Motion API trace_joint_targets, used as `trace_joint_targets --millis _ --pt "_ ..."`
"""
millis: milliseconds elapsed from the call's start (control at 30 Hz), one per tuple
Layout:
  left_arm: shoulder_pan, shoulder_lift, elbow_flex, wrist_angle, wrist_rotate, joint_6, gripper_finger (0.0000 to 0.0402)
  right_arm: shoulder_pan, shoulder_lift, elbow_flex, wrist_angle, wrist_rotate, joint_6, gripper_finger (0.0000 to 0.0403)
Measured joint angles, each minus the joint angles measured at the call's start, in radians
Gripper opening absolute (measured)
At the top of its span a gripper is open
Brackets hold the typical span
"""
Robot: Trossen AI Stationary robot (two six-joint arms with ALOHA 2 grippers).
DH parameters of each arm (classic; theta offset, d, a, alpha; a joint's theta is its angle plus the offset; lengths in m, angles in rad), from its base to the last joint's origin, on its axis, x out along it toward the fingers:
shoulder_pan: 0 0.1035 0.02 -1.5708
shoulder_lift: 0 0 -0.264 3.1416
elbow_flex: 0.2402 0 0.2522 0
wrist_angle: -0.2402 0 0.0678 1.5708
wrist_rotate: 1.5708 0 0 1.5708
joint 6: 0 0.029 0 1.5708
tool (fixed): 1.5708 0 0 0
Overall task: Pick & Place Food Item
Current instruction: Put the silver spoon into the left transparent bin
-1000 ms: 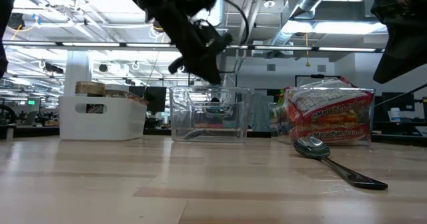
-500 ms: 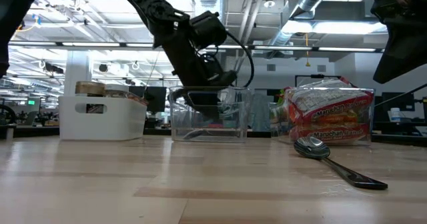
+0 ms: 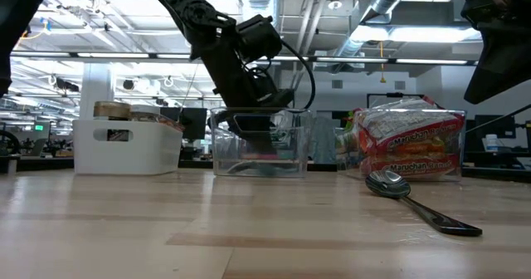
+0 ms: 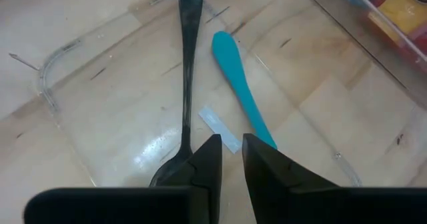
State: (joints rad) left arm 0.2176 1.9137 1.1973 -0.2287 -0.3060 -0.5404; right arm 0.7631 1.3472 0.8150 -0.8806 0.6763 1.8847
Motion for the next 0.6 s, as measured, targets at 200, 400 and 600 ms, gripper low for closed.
trace_joint_targets --millis 200,400,600 --pt "0.000 -0.003 0.000 0.000 0.001 0.000 0.0071 0.000 0.000 0.000 0.000 0.000 0.000 0.0000" --pt "0.001 -0.065 0.000 0.000 0.002 0.000 0.0076 0.000 0.000 0.000 0.000 0.000 0.000 0.0000" --pt "-0.001 -0.207 0.000 0.006 0.002 0.004 0.0066 0.000 0.000 0.000 -0.001 0.000 0.000 0.0000"
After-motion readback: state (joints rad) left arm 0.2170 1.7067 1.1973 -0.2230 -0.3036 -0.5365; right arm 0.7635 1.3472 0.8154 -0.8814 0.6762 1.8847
